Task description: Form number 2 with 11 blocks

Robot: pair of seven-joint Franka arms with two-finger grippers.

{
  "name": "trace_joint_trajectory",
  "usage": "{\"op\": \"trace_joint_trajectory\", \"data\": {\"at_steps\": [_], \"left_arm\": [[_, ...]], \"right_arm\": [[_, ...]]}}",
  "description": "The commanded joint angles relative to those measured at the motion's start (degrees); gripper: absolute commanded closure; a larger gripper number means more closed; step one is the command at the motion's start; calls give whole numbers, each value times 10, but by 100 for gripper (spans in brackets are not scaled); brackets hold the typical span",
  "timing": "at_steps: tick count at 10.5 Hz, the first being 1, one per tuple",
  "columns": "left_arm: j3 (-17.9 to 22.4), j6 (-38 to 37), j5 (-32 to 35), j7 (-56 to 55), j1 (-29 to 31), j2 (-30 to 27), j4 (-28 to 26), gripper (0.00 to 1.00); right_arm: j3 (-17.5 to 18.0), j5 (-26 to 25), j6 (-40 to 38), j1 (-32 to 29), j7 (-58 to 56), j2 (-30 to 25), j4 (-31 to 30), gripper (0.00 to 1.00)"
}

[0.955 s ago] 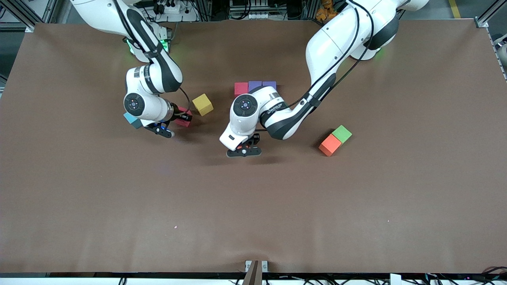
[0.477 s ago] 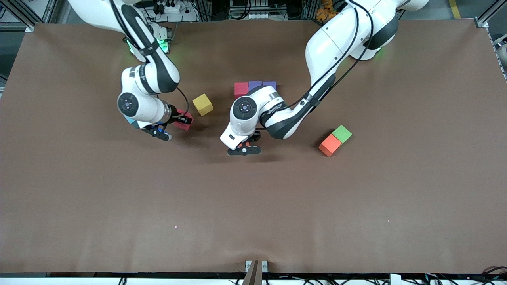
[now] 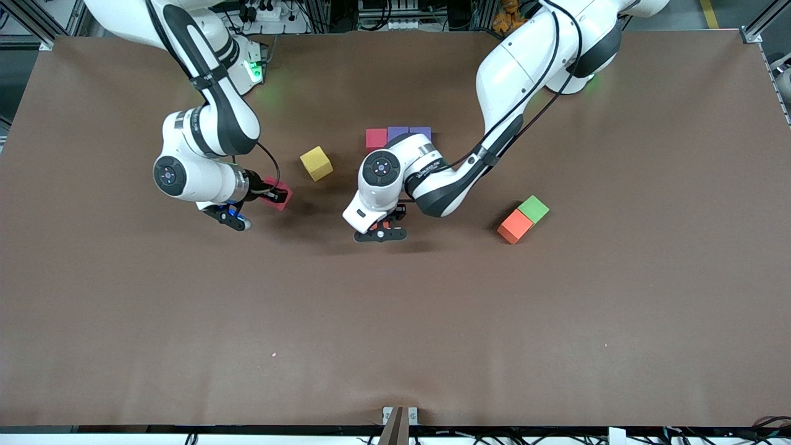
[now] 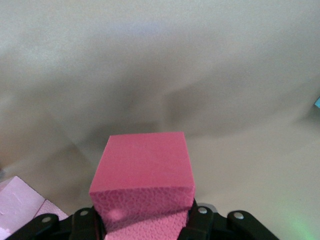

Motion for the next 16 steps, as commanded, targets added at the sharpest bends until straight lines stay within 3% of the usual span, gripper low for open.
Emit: {"op": "trace_joint_trajectory", "data": {"at_steps": [1,5,7,9,14,16], "left_arm": [[4,6,-16,21,-4,3,14,85],[4,35,-16,21,-4,6,14,85],[6,38,-16,21,-5,7,13,80],[7,38,-17,18,-5,7,10,0],[6,28,-37,10,-5,-8,7,0],[7,-14,-38,1,6,-51,7,0]], "right_arm": [[3,10,-10,-3,-2,-3,9,83],[4,10,-10,-2,3,-3,18,83],[4,10,-11,-2,3,-3,23,83],[4,10,-11,-2,3,-3,24,83],[4,10,-11,1,3,-3,26,83],[5,10,-11,3,11,-3,29,83]]}}
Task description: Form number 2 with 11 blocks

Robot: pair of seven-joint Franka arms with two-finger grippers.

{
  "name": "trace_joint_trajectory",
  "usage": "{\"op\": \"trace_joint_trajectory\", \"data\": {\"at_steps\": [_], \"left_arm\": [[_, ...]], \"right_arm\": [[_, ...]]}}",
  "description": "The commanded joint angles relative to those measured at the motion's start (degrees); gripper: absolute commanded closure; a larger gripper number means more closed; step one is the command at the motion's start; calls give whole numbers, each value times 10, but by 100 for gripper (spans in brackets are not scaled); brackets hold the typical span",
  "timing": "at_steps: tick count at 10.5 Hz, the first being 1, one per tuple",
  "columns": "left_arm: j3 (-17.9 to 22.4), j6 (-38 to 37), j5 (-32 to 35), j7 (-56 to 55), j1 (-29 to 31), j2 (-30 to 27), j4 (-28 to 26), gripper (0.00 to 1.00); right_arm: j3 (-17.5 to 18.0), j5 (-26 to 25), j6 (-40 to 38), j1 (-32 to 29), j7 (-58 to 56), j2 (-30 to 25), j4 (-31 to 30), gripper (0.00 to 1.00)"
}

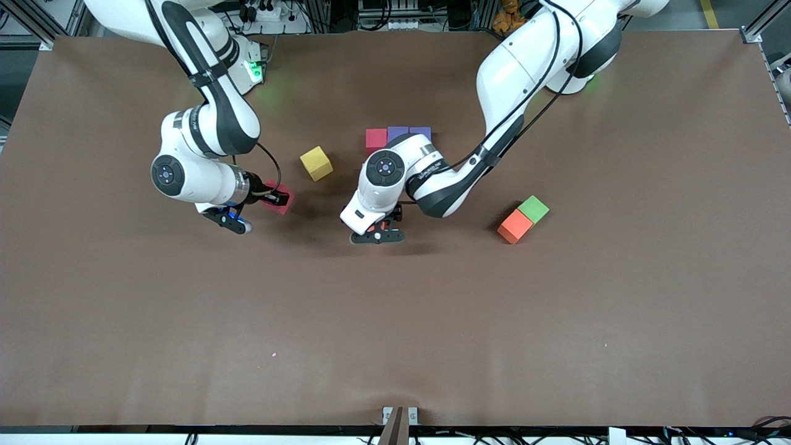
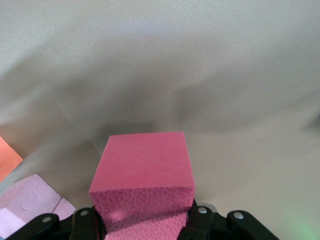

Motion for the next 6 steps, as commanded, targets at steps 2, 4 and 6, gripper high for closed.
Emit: {"op": "trace_joint_trajectory", "data": {"at_steps": [2,4,6], "left_arm": [[7,-108,-14,0,51,-89,-13,0],[6,-175,-7,4,101,-121,-14,0],[6,-220,-3,7,148,-129,-15,0]], "right_arm": [[5,10,-8,16,49,1,31,83],[5,10,-8,41,103,22,73,83],[4,10,-8,72,167,67,133,84]]}}
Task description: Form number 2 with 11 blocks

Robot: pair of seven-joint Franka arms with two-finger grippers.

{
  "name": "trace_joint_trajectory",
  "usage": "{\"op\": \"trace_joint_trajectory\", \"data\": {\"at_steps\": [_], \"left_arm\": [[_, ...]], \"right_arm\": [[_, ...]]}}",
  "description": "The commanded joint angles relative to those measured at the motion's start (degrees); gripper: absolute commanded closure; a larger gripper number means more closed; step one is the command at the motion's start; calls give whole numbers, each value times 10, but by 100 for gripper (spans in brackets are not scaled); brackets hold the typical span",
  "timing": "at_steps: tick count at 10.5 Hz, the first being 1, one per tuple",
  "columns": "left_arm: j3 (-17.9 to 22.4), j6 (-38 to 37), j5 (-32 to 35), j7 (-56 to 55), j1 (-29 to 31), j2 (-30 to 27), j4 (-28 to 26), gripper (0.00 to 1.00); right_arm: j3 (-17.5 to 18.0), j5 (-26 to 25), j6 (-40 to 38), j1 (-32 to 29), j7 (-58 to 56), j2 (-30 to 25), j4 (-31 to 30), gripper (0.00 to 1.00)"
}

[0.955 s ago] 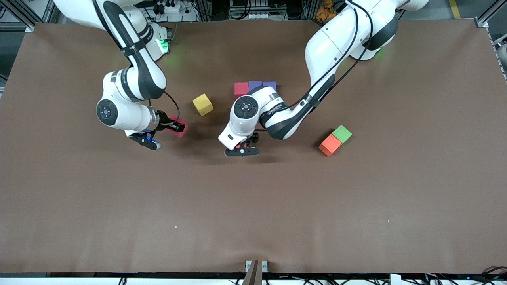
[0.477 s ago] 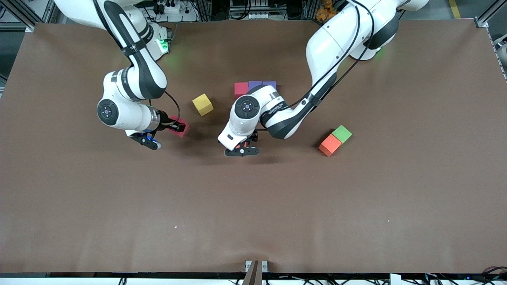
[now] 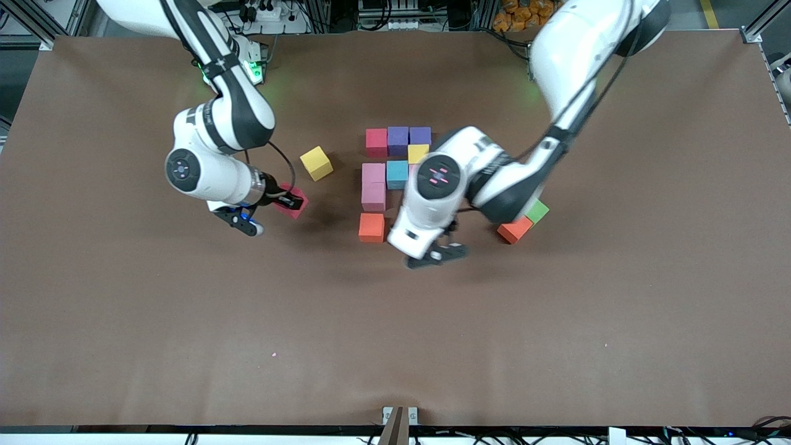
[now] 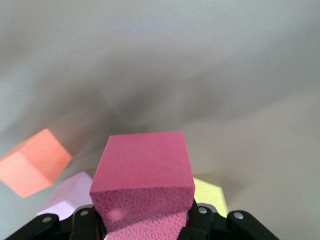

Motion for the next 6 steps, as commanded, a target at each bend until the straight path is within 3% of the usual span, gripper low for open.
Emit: {"op": "trace_joint_trajectory", "data": {"at_steps": [1,4,6], "left_arm": [[-1,-42,-1,21,44,-20,-22,0],[0,-44,54,79,94,-36,-21,0],[1,-43,57,132,117,-50,-19,0]], "right_arm": [[0,8,-32,25,79,83,113,85],[0,4,-54,64,211,161,233,86],[0,5,-55,86,278,209,308,86]]}}
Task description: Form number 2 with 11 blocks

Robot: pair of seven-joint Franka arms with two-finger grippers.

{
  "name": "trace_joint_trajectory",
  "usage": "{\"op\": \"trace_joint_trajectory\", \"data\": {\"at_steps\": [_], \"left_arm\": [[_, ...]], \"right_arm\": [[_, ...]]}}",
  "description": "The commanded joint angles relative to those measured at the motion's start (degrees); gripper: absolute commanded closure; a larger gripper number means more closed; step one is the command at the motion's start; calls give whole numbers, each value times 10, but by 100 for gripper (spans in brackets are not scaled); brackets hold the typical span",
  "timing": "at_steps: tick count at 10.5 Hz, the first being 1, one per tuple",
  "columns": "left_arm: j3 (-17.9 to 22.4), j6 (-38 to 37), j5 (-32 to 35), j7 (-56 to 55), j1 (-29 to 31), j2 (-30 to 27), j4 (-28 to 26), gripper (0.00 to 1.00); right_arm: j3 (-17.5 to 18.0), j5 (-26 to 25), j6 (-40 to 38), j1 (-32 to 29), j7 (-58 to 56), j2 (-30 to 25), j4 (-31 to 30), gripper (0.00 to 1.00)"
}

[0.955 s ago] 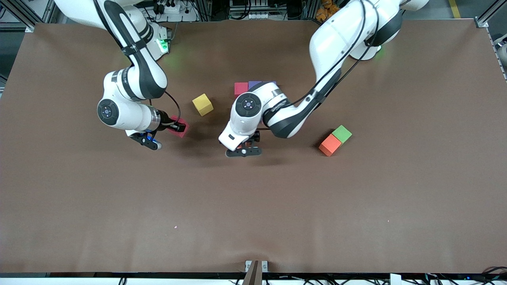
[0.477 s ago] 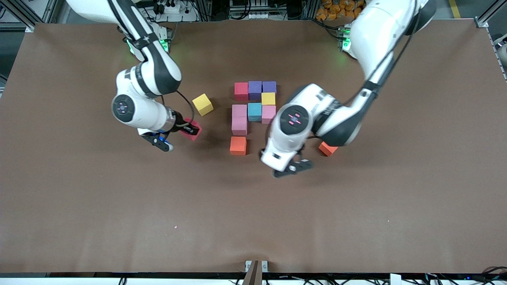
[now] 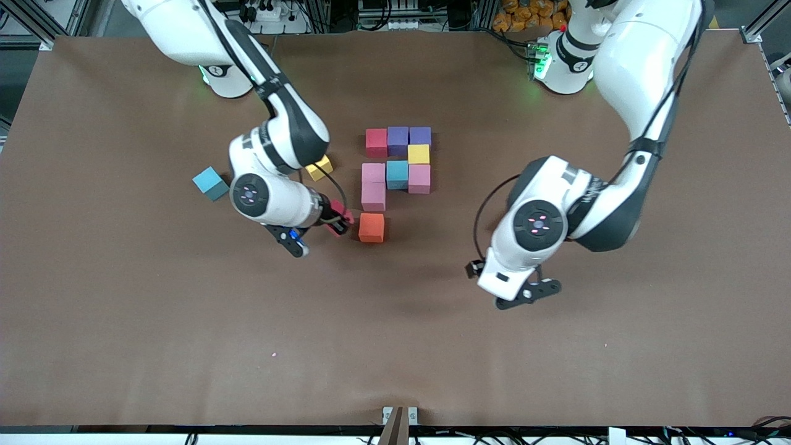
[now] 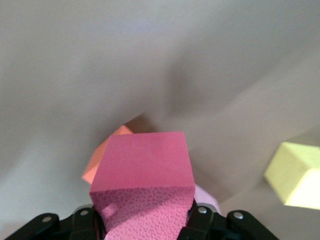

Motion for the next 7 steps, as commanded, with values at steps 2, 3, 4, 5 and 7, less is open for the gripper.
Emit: {"op": "trace_joint_trajectory", "data": {"at_steps": [2,3,4,5,7], "left_arm": [[-4,-8,9,63,45,-53,-17,0],[-7,-8,5,76,61,-66,-17,0],[-7,-10,0,83,68,-77,-19,0],[-7,-20,-10,83,73,-81,-19,0],[-7,-31,-18,82,78,-91,-19,0]], "right_arm": [[-2,8,-16,27,111,75,117,86],[-2,9,-14,39,135,78,121,86],[-1,10,-11,45,160,80,124,87],[-1,10,-10,57,194,81,126,87],[-1,10,16,75,238,88,130,88]]}}
